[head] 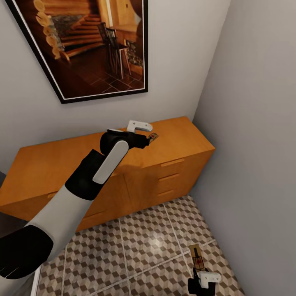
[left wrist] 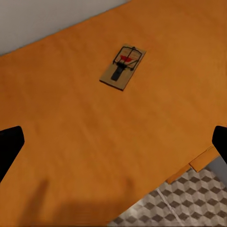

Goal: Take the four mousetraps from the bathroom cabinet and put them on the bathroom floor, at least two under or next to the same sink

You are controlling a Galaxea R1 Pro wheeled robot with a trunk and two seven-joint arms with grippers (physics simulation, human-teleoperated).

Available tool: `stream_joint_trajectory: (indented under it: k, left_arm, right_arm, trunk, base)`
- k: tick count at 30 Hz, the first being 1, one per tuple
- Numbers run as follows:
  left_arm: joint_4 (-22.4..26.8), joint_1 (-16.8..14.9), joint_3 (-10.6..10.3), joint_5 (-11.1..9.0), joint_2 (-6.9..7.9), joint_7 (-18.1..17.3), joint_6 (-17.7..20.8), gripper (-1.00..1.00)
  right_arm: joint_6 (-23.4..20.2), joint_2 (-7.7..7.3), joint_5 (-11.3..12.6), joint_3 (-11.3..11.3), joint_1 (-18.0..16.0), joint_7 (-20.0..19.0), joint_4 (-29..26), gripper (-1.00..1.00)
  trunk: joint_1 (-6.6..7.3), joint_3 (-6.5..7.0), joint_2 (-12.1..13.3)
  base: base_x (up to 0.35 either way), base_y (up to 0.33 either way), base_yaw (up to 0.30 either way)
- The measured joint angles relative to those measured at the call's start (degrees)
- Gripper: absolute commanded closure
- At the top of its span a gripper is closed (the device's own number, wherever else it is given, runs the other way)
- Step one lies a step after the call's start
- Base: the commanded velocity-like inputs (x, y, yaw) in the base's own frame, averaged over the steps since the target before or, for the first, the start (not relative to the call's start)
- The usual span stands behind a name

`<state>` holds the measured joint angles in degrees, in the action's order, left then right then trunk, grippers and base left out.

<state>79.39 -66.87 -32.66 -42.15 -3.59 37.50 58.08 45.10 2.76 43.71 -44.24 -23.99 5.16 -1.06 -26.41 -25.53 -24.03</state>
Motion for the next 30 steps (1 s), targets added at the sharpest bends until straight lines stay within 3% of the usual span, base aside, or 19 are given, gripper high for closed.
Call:
stream_joint_trajectory:
  k: [9,14,30]
  left_arm:
    - [0.32,0.97,-0.07,0.10,4.23,-8.86,-0.21,-1.00]
    - [0.53,1.03,-0.05,0.12,6.00,-10.49,-0.22,-1.00]
    - [0.97,1.04,-0.05,0.09,6.52,-10.93,-0.27,-1.00]
  right_arm:
    - [0.00,-0.02,-0.01,-0.01,-0.01,0.00,-0.01,1.00]
    - [0.00,0.00,0.00,0.00,0.02,0.00,-0.01,1.00]
    - [0.00,0.04,0.00,0.00,-0.01,0.00,-0.01,1.00]
  trunk:
    - [0.00,0.00,0.00]
    - [0.00,0.00,0.00]
    - [0.00,0.00,0.00]
  base:
    - [0.000,0.000,0.000]
    - [0.000,0.000,0.000]
    - [0.000,0.000,0.000]
